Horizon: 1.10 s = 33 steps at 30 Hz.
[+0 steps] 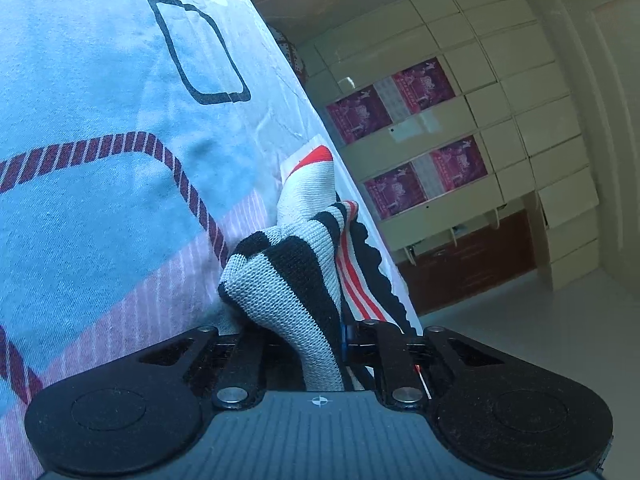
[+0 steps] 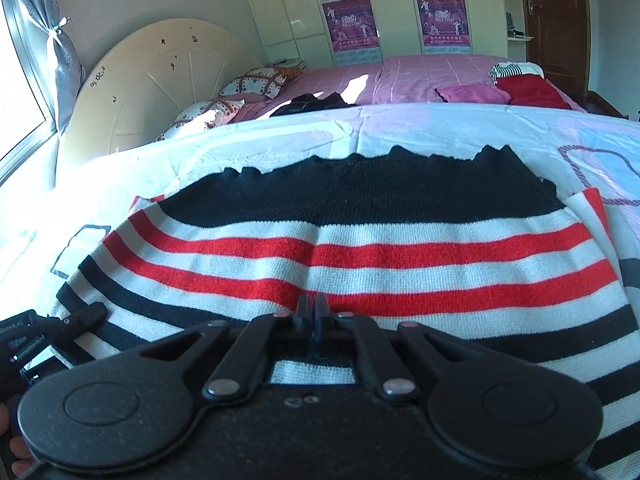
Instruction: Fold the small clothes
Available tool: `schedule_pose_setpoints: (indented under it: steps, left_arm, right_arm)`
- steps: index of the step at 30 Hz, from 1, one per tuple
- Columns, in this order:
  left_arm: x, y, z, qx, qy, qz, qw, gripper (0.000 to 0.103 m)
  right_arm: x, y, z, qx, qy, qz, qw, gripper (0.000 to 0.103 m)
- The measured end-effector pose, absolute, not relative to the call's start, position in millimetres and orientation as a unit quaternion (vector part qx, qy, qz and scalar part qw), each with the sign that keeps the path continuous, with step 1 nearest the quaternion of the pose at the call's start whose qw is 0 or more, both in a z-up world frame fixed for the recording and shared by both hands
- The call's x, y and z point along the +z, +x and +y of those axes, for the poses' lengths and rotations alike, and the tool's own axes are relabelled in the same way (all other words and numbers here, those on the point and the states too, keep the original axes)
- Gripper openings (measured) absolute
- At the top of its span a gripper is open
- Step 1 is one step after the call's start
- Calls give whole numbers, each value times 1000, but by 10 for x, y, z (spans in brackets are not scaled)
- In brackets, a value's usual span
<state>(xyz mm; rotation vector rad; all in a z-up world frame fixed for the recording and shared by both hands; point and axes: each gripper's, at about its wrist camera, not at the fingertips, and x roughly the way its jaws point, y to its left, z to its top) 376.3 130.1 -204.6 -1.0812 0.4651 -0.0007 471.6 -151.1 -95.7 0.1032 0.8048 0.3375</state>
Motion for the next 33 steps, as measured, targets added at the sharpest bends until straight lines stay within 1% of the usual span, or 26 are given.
schedule_pose_setpoints:
  steps: [7, 11, 22, 27, 33]
  left_arm:
    - [-2040, 3833, 1271, 7, -500, 223, 837, 17]
    - [-2013, 3826, 1224, 9, -489, 224, 843, 15]
    - [-1961, 3818, 1209, 9, -477, 229, 849, 15]
    - [-1701, 3847, 1148, -3, -440, 219, 871, 15]
    - [-1196, 3973, 958, -32, -377, 212, 901, 15]
  right_arm:
    - [-1008, 4730, -1464, 161, 37, 390, 906, 0]
    - [-1030, 4730, -1461, 163, 31, 388, 907, 0]
    - [-1053, 4734, -1473, 170, 26, 381, 908, 0]
    - [-1082, 4726, -1512, 181, 28, 375, 909, 0]
    - [-1104, 4723, -1573, 196, 32, 368, 908, 0]
